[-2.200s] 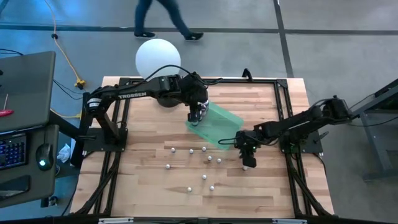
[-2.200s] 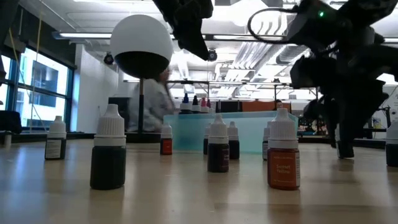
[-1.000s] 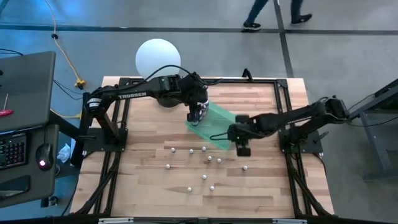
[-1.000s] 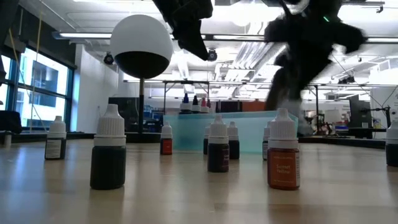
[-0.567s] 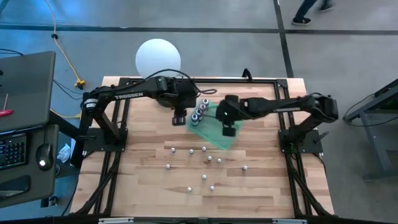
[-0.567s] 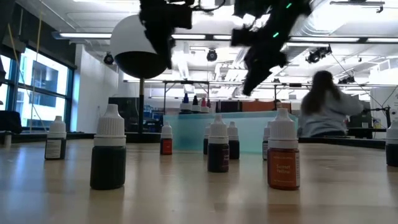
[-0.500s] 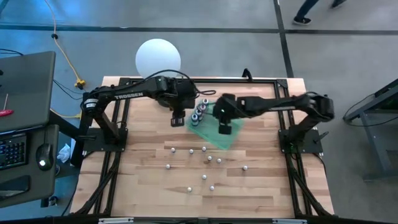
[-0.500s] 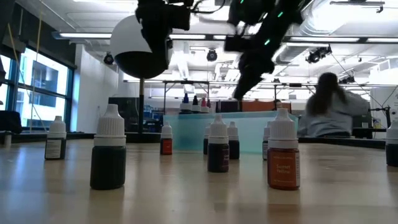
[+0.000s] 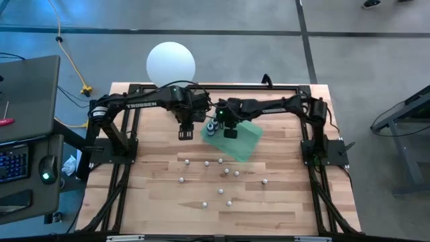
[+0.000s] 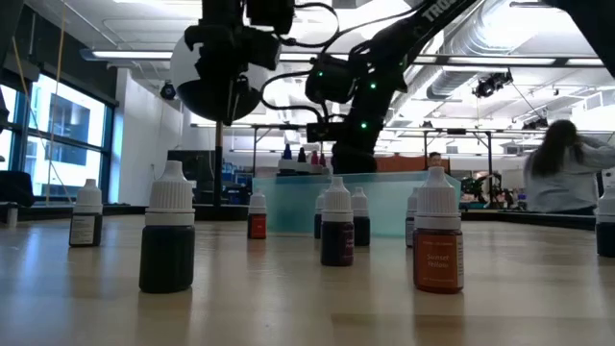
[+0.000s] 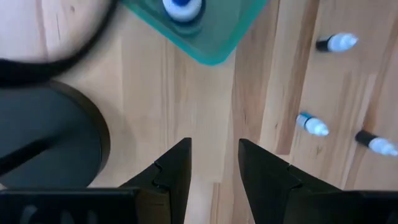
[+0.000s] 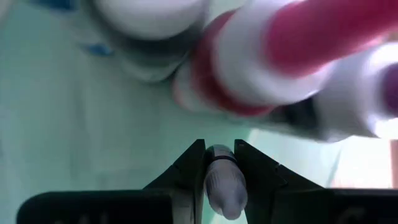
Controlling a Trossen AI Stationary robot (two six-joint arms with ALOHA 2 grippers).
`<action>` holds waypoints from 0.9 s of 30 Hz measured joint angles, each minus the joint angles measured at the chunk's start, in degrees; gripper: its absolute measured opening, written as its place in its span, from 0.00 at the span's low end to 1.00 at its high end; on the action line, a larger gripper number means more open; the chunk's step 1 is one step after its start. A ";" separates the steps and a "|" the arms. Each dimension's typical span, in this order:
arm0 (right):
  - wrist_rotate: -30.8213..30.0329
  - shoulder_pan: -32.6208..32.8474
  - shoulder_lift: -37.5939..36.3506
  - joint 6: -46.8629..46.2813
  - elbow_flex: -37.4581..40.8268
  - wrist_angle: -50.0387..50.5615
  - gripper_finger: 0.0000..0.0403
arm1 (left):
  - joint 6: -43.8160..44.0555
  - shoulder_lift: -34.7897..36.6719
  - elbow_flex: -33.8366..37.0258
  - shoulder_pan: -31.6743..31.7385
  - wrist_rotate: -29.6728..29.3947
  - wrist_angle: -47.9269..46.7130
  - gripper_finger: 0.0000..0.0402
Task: Pick & Place food coloring
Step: Put the right small black food coloring bottle into the green container
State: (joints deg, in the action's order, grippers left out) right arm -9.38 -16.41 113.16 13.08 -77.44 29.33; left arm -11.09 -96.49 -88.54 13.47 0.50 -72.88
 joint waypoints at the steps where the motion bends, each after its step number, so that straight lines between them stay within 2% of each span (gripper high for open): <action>1: 0.71 -0.20 0.03 -0.07 -0.17 -0.25 0.17 | -0.44 0.00 0.56 0.00 -0.10 -0.02 0.32; 7: 4.12 -0.91 0.18 -1.26 0.80 -0.57 0.17 | -2.38 0.00 1.61 0.02 -0.82 0.03 0.32; 14: 3.54 -1.00 2.28 -1.52 0.75 -2.01 0.17 | -2.63 0.00 1.61 0.02 -1.11 1.41 0.32; 19: 0.98 -1.13 2.84 -1.07 0.73 -3.43 0.17 | -2.60 0.00 1.63 0.00 -0.77 1.40 0.32; 27: 3.64 -1.22 2.87 0.71 0.62 -3.50 0.28 | -2.58 0.00 1.63 0.00 -0.91 1.42 0.32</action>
State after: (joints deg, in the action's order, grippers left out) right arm -5.74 -17.63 116.03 13.79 -76.82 25.83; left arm -13.67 -96.49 -86.91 13.47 -0.40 -71.46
